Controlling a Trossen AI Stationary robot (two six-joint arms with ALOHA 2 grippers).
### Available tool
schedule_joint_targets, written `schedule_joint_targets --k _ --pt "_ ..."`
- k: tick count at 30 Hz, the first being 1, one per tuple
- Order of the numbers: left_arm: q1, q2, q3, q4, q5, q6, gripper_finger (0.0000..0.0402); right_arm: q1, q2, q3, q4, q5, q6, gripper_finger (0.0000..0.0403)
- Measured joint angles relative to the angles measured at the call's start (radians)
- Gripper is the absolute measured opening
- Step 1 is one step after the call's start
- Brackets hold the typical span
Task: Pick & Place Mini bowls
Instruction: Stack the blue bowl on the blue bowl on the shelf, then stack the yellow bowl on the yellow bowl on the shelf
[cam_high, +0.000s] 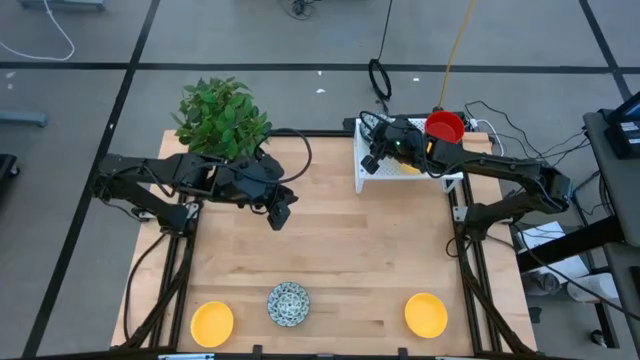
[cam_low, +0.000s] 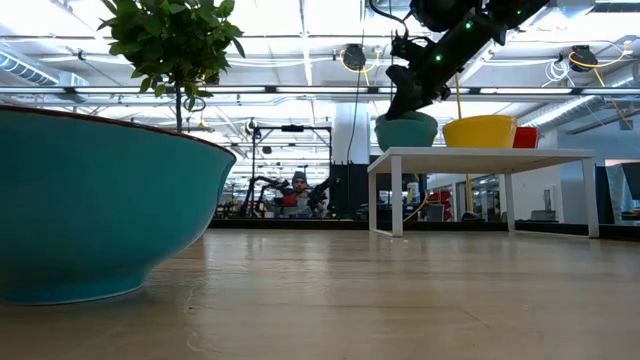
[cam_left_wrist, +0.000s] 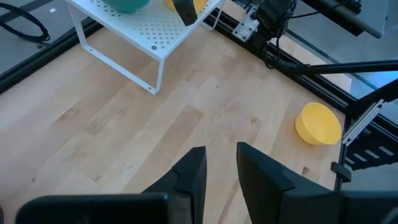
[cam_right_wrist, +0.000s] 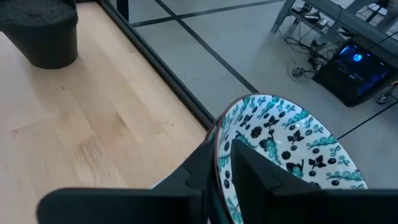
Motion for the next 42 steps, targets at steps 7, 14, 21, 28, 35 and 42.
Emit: schedule_joint_targets --k 7,14,21,28,35,42 --pt "0.0 0.0 0.0 0.0 0.0 -0.012 0.009 0.0 0.0 0.0 -0.001 -0.068 0.016 0.0058" --pt "-0.003 0.0 0.0 -0.002 0.008 -0.059 0.009 0.001 -0.001 0.0 0.03 -0.158 0.06 0.0077" --pt "-0.034 0.0 0.0 -0.052 0.201 -0.195 0.0125 0.01 -0.062 0.0 0.048 -0.191 0.057 0.0126" --pt "-0.158 0.04 0.0 -0.139 0.269 -0.437 0.0194 0.02 -0.17 0.0 0.047 -0.191 0.058 0.0171" --pt "-0.329 0.153 -0.02 -0.175 0.302 -0.774 0.0219 0.031 -0.255 0.0 0.049 -0.182 0.057 0.0176" --pt "-0.455 0.297 -0.041 -0.178 0.396 -1.04 0.0199 0.031 -0.285 0.0 0.05 -0.183 0.047 0.0177"
